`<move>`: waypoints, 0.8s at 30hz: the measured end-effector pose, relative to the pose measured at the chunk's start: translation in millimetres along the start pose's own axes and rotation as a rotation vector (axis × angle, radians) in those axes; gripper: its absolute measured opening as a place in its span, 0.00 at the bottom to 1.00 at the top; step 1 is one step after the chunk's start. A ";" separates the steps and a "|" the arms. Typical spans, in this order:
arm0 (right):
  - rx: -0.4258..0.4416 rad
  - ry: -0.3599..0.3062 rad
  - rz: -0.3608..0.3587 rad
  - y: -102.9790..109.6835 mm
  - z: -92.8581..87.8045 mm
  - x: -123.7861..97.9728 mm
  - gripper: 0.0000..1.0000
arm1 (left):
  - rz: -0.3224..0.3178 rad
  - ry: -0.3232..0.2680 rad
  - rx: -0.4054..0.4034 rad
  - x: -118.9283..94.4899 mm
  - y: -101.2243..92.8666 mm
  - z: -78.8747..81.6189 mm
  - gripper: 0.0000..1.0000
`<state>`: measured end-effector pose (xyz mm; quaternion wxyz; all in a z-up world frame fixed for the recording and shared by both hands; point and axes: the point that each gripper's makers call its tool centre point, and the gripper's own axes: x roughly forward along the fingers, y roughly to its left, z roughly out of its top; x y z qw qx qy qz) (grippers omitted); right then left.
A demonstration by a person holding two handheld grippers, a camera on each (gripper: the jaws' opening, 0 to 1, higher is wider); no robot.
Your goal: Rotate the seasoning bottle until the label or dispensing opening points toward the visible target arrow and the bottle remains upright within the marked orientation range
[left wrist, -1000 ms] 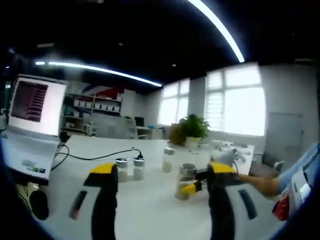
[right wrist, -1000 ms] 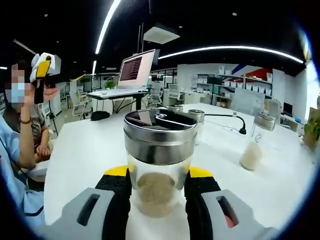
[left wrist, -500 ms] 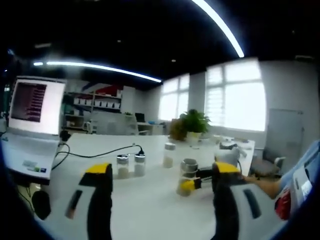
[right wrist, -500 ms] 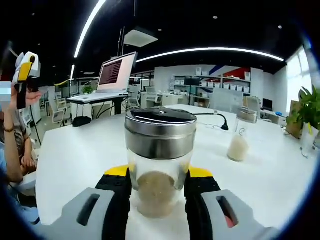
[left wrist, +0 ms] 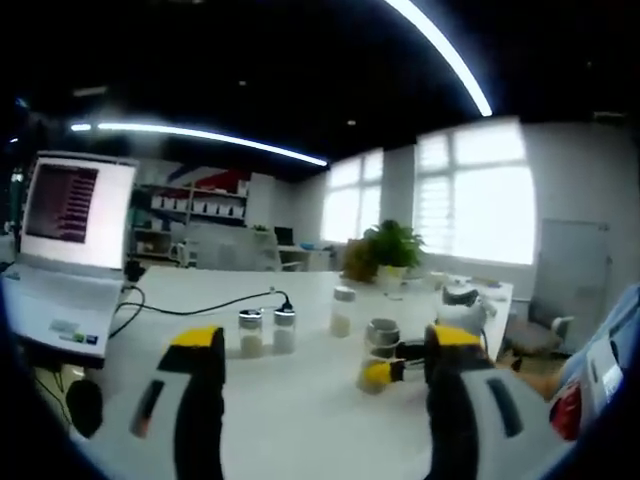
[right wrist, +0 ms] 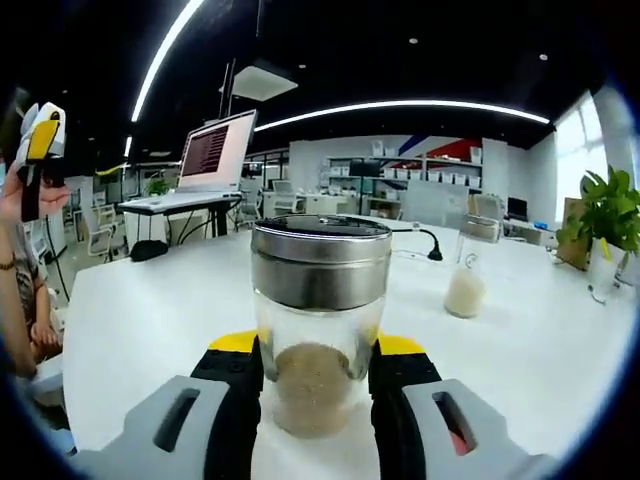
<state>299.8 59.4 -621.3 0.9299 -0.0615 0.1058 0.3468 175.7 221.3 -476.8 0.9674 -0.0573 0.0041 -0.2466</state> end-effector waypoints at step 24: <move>0.010 -0.061 0.119 -9.3 13.7 -14.2 0.79 | -0.008 0.028 -0.014 -1.0 -1.2 -5.0 0.86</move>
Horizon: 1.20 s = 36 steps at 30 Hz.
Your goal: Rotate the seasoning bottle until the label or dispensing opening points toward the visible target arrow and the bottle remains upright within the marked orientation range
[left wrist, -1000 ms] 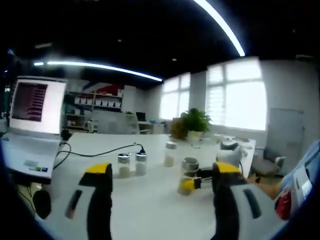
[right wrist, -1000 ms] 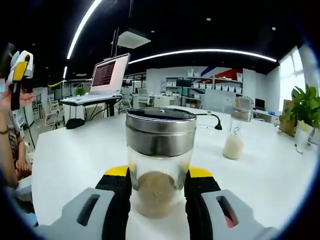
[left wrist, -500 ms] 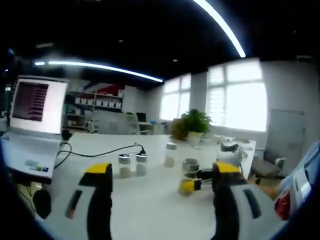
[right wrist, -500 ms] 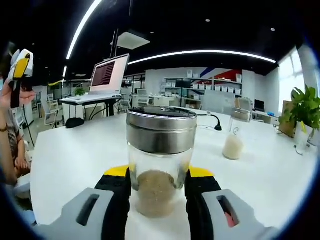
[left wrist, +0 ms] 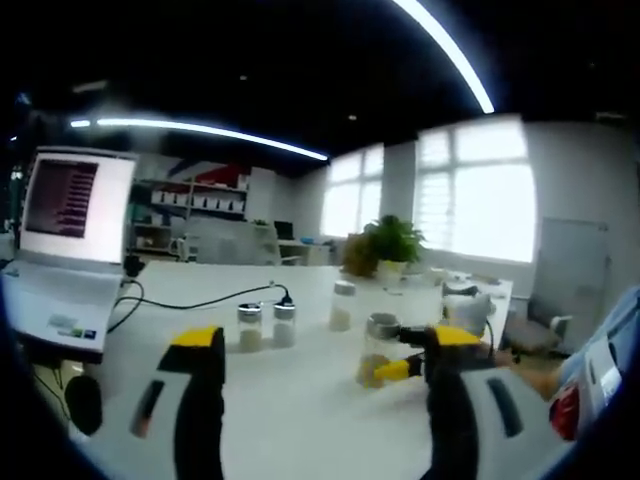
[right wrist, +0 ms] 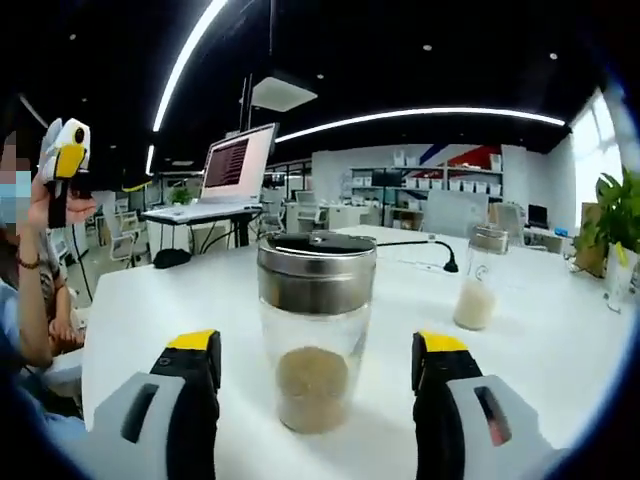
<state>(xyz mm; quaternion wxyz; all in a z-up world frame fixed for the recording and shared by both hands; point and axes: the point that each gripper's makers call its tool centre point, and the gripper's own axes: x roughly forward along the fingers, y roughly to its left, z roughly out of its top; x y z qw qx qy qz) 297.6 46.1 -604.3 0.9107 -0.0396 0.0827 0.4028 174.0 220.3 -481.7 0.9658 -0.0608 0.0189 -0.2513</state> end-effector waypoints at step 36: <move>0.034 -0.010 0.638 18.3 10.3 2.4 0.68 | 0.084 -0.027 0.024 -12.5 16.3 7.3 0.86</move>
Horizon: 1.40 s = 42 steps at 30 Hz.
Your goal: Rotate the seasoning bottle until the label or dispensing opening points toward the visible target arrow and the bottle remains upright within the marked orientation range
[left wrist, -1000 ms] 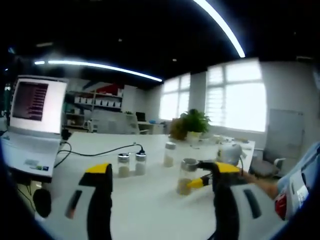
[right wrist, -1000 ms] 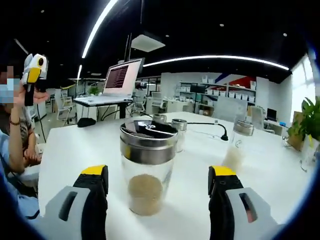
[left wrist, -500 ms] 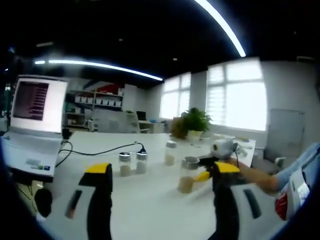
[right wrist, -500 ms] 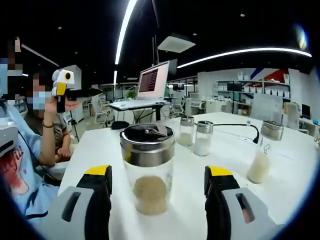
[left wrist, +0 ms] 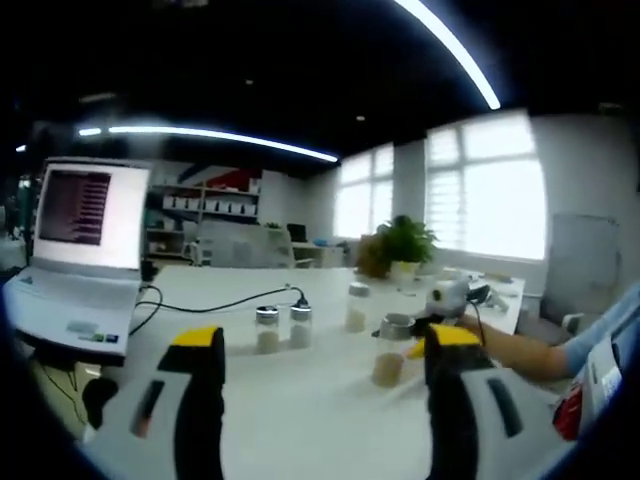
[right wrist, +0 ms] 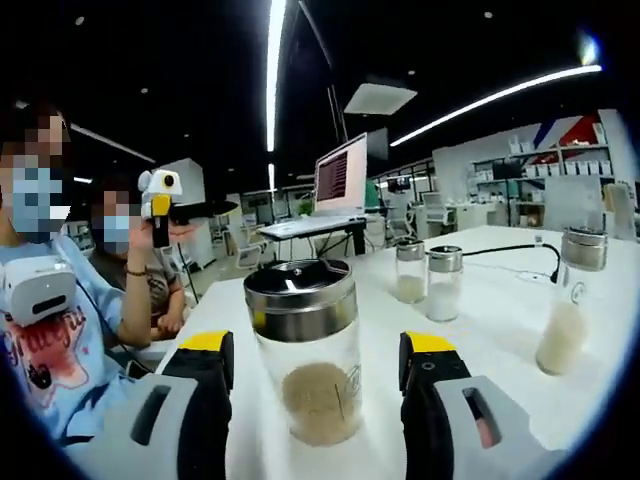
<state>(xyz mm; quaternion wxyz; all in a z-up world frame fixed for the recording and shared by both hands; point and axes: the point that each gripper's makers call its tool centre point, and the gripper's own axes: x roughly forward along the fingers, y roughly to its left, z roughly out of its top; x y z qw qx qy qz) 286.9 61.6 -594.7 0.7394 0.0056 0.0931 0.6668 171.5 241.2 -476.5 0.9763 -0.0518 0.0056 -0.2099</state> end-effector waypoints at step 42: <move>-0.172 0.140 0.226 15.7 -8.5 12.0 0.41 | -0.057 0.040 0.000 12.9 -15.2 -10.0 0.86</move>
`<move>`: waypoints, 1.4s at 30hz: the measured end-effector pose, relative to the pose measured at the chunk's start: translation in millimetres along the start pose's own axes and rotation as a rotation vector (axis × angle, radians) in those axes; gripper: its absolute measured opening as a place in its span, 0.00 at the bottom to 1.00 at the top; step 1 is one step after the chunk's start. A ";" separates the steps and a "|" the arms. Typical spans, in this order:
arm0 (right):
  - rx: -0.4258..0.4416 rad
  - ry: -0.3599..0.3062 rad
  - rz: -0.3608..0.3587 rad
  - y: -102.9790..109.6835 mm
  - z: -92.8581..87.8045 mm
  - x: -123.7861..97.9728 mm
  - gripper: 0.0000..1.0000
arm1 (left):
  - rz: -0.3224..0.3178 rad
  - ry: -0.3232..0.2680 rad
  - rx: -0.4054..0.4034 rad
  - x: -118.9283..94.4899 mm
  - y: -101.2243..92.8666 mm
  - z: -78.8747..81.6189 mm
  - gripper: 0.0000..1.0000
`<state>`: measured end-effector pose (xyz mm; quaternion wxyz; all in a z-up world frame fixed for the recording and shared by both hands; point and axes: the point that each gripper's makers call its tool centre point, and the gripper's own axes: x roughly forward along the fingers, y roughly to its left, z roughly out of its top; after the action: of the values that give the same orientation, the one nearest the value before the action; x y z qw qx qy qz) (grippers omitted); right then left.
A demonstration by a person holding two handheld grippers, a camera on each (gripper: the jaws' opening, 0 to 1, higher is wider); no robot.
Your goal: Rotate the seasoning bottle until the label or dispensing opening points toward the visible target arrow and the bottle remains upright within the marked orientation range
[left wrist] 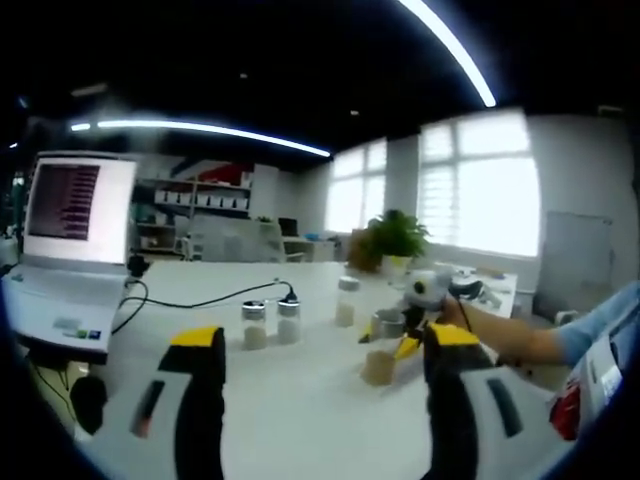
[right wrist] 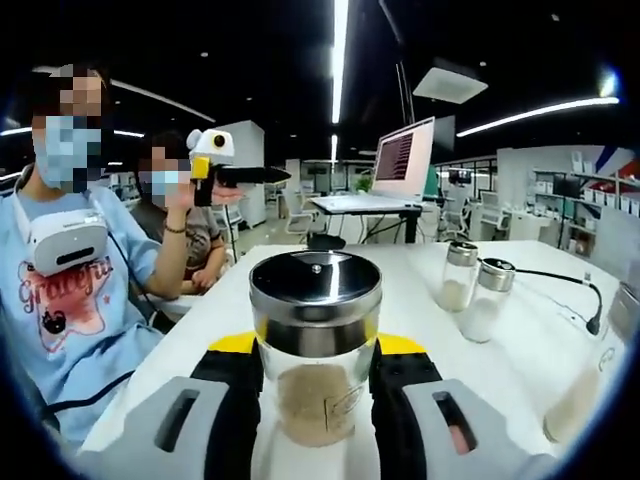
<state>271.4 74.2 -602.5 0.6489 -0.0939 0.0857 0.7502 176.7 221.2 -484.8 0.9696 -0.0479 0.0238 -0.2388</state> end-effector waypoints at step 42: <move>0.163 0.090 -0.576 -17.9 -17.0 -8.8 0.40 | -0.027 -0.006 -0.015 -0.2 0.0 0.8 0.84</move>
<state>290.9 64.1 -616.9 0.8358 -0.0953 0.1441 0.5211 176.6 221.3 -484.0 0.9660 -0.0561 0.0218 -0.2513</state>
